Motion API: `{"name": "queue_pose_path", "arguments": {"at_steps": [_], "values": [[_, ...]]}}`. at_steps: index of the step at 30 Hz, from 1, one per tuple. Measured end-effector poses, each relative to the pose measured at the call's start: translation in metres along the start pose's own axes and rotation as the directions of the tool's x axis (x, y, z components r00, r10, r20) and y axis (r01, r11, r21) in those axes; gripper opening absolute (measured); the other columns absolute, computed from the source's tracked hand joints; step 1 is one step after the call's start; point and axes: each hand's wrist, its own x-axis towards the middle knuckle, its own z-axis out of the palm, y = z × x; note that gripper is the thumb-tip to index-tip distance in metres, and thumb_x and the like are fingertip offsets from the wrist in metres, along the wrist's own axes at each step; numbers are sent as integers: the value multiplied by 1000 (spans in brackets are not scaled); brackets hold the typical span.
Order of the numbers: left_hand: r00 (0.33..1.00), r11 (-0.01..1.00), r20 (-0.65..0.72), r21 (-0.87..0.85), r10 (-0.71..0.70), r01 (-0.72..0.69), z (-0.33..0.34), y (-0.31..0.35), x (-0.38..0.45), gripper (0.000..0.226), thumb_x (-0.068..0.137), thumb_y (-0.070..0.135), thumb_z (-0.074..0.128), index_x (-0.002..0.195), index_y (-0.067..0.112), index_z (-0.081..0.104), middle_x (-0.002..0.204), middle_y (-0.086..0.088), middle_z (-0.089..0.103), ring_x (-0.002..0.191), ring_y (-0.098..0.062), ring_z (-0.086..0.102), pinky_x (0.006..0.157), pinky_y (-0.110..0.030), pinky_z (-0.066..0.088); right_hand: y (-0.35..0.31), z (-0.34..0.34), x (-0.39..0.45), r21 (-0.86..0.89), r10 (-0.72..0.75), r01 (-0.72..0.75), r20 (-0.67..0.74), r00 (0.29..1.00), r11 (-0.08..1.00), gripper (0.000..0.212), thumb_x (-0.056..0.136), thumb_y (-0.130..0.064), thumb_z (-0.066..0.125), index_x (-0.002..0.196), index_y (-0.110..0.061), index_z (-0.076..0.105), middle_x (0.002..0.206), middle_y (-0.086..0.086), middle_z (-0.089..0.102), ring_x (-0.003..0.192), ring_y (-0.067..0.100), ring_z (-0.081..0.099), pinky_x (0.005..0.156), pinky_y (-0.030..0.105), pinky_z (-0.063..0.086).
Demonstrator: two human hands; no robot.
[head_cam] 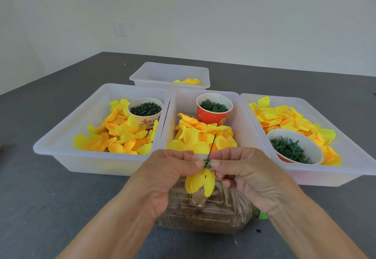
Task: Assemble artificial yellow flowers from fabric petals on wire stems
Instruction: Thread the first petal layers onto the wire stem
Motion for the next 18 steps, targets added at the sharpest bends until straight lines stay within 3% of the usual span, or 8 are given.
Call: {"name": "queue_pose_path", "arguments": {"at_steps": [2, 5, 9, 13, 16, 18], "values": [[1000, 1000, 4, 2, -5, 5, 0, -1, 2, 8, 49, 4, 74, 49, 11, 69, 99, -4, 70, 103, -18, 60, 103, -38, 38, 0, -1, 0, -3, -10, 10, 8, 1000, 1000, 10, 49, -10, 73, 58, -9, 73, 54, 5, 63, 44, 8, 53, 39, 17, 40], [1000, 999, -1, 31, 21, -21, 1, -5, 8, 22, 67, -6, 71, 51, 10, 68, 105, -1, 67, 107, -16, 58, 99, -38, 39, 0, -1, -1, 3, -27, 27, 8, 1000, 1000, 9, 51, -8, 71, 60, -8, 72, 54, 5, 62, 44, 9, 53, 40, 17, 42], [998, 996, 8, 69, 60, -60, 5, -2, 8, 15, 72, -7, 69, 63, 3, 64, 111, 0, 64, 98, -7, 56, 72, -25, 40, 1, -1, -2, -31, -73, 73, -4, 997, 997, 11, 64, 3, 70, 73, -4, 70, 55, 3, 63, 45, 7, 53, 44, 17, 42], [998, 995, 6, 76, 70, -70, 4, -3, 10, 20, 71, -6, 70, 57, 8, 66, 110, -1, 65, 103, -13, 56, 77, -27, 40, 4, 0, -4, -117, -194, 193, 2, 981, 974, 15, 77, 7, 65, 80, -6, 72, 58, -2, 66, 50, 4, 55, 48, 15, 45], [998, 995, -1, 71, 68, -68, 1, -6, 9, 22, 69, 0, 74, 53, 14, 69, 102, -4, 69, 96, -15, 61, 80, -29, 42, 3, 0, -7, -87, -251, 254, 43, 967, 963, 12, 67, -2, 71, 74, -11, 75, 66, 4, 71, 58, 6, 64, 53, 15, 50], [995, 992, 20, 77, 102, -103, -2, -9, 5, 10, 65, 9, 76, 59, 14, 71, 90, -5, 73, 83, -13, 66, 71, -23, 47, 4, -1, -7, -109, -286, 288, 28, 958, 952, 14, 58, -13, 73, 72, -13, 76, 74, 8, 73, 66, 11, 68, 58, 17, 52]]}}
